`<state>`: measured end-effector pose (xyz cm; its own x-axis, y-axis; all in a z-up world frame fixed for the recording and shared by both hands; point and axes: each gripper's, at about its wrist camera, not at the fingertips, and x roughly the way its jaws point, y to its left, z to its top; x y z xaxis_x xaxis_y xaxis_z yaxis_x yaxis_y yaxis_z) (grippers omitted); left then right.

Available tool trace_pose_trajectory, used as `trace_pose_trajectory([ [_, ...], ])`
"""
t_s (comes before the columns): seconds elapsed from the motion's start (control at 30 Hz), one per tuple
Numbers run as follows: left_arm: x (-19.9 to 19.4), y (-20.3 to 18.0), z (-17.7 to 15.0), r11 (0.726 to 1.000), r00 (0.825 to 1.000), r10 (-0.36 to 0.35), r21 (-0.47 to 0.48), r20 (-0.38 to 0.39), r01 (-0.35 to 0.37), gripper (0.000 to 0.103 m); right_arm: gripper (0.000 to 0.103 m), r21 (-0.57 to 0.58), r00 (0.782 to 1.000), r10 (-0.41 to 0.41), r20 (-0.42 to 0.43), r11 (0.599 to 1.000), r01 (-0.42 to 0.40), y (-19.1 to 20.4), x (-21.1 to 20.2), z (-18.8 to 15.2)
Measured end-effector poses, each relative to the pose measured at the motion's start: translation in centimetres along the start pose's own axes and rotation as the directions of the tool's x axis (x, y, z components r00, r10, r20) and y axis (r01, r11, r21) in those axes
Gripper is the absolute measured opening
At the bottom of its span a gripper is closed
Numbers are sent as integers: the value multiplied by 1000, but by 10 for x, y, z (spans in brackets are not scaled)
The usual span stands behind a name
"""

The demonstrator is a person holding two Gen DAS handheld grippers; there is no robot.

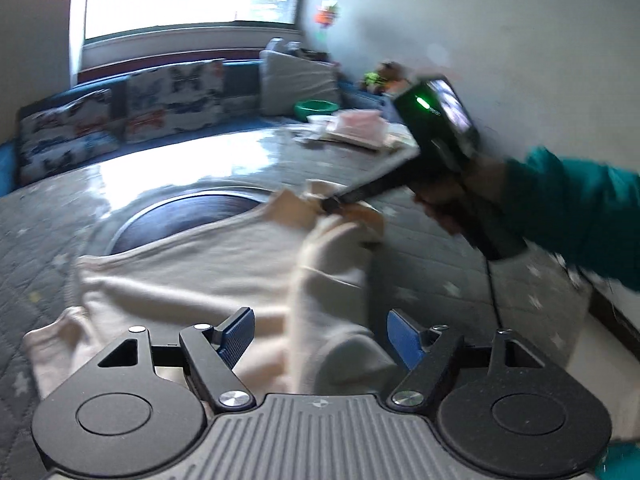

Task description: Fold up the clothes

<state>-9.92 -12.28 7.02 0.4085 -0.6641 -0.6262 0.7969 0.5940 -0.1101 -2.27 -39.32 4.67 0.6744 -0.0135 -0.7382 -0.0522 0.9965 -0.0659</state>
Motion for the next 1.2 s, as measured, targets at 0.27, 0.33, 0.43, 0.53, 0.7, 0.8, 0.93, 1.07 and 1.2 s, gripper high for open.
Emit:
trace_pose_trajectory([
  [0.27,33,-42,-12,989,998,-25,143,-53,32,76,4,42,995,-80,55,996,78,-30,-34,-7],
  [0.33,40,-44,-15,988,998,-14,152,-63,23,76,4,56,993,-99,64,994,96,-39,-42,-11],
  [0.43,50,-49,-19,984,997,28,180,-74,-15,74,4,83,989,-126,72,989,120,-53,-53,-17],
  [0.53,56,-50,-20,982,996,48,186,-79,-33,65,4,116,985,-153,79,983,144,-68,-62,-24],
  [0.7,64,-46,-19,980,992,90,185,-90,-72,41,4,166,981,-180,79,972,165,-87,-72,-35],
  [0.8,64,-41,-15,982,991,95,174,-98,-77,22,4,189,985,-159,63,971,145,-93,-72,-42],
  [0.93,56,-36,-13,994,992,20,113,-124,-6,14,8,235,991,-130,44,965,116,-97,-63,-47],
  [1.07,46,-41,-16,994,991,-36,102,-126,49,13,23,278,991,-128,31,954,115,-105,-50,-52],
  [1.2,39,-46,-20,990,988,-85,104,-132,99,13,35,349,994,-104,23,933,90,-113,-33,-55],
])
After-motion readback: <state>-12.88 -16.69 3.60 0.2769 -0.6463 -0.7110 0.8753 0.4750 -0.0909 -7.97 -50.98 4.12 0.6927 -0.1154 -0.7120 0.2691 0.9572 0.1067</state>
